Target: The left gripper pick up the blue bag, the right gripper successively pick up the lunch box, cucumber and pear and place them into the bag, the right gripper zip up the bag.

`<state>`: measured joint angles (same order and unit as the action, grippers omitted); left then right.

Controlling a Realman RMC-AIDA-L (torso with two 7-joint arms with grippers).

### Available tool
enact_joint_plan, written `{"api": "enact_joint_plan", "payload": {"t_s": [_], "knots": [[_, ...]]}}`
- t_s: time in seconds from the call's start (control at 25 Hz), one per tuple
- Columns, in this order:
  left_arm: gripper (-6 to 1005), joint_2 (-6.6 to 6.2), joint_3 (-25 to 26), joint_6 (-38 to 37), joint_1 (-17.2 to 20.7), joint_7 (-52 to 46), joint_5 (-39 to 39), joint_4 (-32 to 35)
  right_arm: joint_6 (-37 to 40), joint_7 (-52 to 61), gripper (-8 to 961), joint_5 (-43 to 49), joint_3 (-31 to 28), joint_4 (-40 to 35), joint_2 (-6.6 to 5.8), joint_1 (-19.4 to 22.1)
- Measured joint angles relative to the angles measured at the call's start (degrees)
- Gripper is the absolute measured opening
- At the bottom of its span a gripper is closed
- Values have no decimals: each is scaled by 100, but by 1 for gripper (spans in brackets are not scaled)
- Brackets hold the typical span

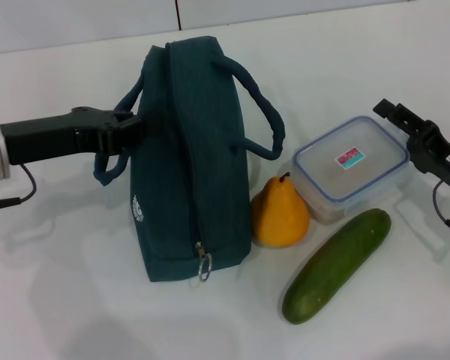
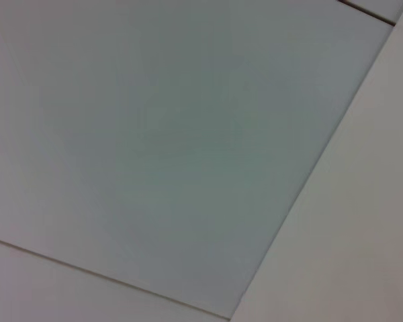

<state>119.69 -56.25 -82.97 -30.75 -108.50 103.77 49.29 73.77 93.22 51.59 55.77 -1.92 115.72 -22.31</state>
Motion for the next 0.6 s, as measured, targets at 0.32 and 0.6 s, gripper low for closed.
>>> {"api": "enact_joint_plan", "payload": {"t_s": [0.32,0.6], "knots": [[47,-7,0,0,-10,13,20,-23,12,73,592,-1,161,-35,-15,-44],[47,-7,0,0,-10,14,8,-60,35,74,572,0,205,-37,-15,-32]]}}
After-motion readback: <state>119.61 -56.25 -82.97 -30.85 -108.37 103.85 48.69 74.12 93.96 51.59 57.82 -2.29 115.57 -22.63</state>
